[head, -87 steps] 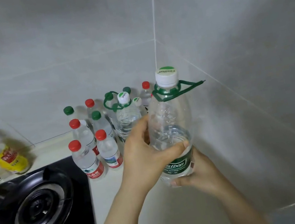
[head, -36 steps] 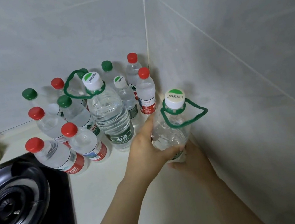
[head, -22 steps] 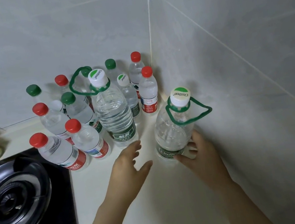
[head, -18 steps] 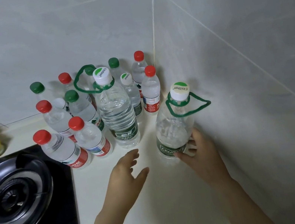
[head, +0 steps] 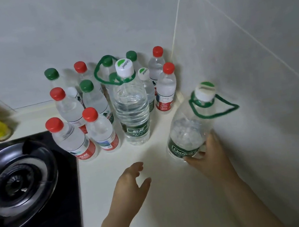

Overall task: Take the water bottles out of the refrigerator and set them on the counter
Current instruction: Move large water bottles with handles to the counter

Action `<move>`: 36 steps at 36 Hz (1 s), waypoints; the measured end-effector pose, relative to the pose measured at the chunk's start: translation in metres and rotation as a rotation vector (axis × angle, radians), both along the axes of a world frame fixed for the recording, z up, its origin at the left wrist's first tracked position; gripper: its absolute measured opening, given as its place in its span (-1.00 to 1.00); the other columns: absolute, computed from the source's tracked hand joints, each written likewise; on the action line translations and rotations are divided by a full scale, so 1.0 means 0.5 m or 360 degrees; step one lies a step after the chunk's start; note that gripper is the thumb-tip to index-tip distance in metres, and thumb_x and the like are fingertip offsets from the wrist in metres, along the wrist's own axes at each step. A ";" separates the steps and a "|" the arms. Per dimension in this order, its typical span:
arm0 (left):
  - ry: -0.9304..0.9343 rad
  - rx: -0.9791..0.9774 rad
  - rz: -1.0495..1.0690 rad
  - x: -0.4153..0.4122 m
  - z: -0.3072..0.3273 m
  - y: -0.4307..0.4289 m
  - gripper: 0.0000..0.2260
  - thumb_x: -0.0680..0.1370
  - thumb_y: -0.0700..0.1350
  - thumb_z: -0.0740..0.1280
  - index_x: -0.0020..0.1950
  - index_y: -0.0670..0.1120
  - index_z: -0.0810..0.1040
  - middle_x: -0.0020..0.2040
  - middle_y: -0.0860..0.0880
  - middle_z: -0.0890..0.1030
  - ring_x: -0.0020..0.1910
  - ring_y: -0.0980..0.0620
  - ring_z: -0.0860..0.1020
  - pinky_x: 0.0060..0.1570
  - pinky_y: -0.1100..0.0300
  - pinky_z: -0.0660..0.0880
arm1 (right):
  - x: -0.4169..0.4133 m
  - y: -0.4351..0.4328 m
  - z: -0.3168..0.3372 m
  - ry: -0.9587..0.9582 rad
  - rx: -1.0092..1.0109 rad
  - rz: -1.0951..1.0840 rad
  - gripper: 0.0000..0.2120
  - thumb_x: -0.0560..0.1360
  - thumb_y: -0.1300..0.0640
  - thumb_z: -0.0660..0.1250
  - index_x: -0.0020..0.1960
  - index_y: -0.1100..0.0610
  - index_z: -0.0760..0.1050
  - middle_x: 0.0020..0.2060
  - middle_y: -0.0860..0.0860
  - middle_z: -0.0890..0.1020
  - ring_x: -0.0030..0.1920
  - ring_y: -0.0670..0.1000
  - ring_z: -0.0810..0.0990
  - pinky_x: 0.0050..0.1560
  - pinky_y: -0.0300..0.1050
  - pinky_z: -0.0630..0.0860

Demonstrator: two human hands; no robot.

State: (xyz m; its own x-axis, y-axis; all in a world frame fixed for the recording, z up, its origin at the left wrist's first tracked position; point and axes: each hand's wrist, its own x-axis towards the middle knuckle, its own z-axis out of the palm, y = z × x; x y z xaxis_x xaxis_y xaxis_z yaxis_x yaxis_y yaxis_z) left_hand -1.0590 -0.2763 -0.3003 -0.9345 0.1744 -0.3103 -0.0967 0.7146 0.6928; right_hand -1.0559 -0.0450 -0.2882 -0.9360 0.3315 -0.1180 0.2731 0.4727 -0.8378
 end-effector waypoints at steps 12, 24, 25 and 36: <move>0.0045 0.0031 -0.0183 -0.057 -0.087 0.083 -0.38 0.43 -0.01 0.48 0.45 -0.04 0.37 0.35 0.00 0.49 0.32 0.01 0.44 0.31 0.19 0.36 | 0.014 0.009 -0.007 -0.0010 -0.0155 0.0015 -0.37 0.24 0.21 0.61 0.22 0.05 0.42 0.11 -0.11 0.61 0.08 -0.10 0.64 0.00 -0.13 0.63; 0.0313 0.0101 -0.0199 -0.111 -0.140 0.135 -0.35 0.32 0.20 0.43 0.36 -0.03 0.50 0.21 -0.08 0.60 0.20 -0.13 0.50 0.20 0.31 0.23 | -0.018 0.004 0.008 0.0077 -0.0150 0.0087 -0.44 0.28 0.39 0.55 0.12 0.03 0.38 -0.02 -0.14 0.59 -0.11 -0.46 0.55 -0.22 -0.58 0.43; 0.0287 0.0112 -0.0170 -0.114 -0.136 0.137 -0.37 0.35 0.13 0.48 0.38 -0.03 0.48 0.23 -0.08 0.58 0.22 -0.12 0.48 0.23 0.28 0.24 | -0.026 0.003 0.008 0.0085 -0.0166 0.0091 -0.43 0.29 0.38 0.55 0.11 -0.02 0.39 0.00 -0.13 0.60 -0.08 -0.43 0.57 -0.19 -0.54 0.46; 0.0063 0.0201 0.0311 -0.137 -0.131 0.166 -0.69 0.44 0.00 0.47 0.07 -0.15 0.59 -0.08 -0.08 0.53 -0.06 -0.08 0.52 -0.06 0.14 0.44 | -0.109 0.002 -0.001 0.0113 -0.0210 0.0079 -0.42 0.28 0.41 0.55 0.12 0.00 0.38 0.01 -0.13 0.59 -0.04 -0.33 0.61 -0.11 -0.32 0.60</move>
